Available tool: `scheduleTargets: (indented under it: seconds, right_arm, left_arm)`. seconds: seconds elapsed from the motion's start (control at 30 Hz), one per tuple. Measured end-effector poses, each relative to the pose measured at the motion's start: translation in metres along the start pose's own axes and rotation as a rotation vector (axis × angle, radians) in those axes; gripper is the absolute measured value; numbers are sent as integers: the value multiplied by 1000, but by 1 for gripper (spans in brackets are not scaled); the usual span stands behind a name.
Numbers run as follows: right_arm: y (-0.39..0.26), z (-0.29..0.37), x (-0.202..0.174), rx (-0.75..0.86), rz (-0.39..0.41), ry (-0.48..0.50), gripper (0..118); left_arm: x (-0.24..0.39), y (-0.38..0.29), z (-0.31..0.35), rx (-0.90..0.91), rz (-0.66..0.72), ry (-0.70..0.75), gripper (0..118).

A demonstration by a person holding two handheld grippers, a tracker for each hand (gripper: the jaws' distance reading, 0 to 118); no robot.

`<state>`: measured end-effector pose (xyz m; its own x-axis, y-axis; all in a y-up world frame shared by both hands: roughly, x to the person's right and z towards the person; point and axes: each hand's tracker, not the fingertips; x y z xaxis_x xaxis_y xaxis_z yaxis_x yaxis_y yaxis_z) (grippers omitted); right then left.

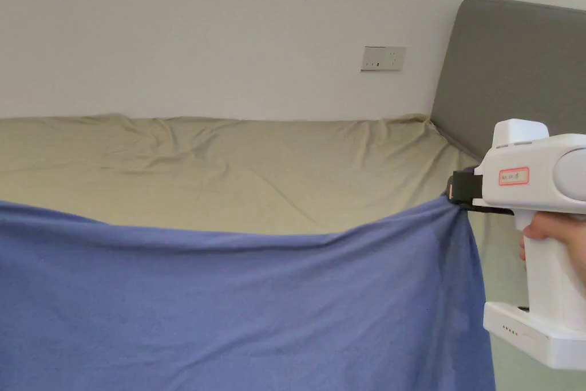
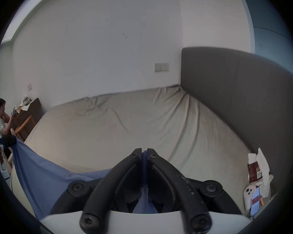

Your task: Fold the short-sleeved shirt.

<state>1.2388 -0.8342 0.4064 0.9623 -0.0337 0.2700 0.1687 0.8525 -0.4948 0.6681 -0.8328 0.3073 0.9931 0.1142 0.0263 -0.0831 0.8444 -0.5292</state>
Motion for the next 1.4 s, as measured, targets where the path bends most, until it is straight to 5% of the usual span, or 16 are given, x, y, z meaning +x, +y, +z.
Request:
scheduleTargets:
  seconds: [0.33,0.7,1.0,1.4]
  right_arm:
    - [156,-7,-50,222,54,-158,7]
    - [253,9,-94,471,-20,-135,7]
    - [159,-48,-63,264,-102,-86,7]
    - [-46,-40,-9,-51,-82,10,7]
  left_arm:
    - [39,161,12,277,-25,142,5]
    - [71,225,10,451,-46,203,5]
    - [50,129,-65,167,-3,189,5]
    - [9,-76,-41,-143,-16,98,5]
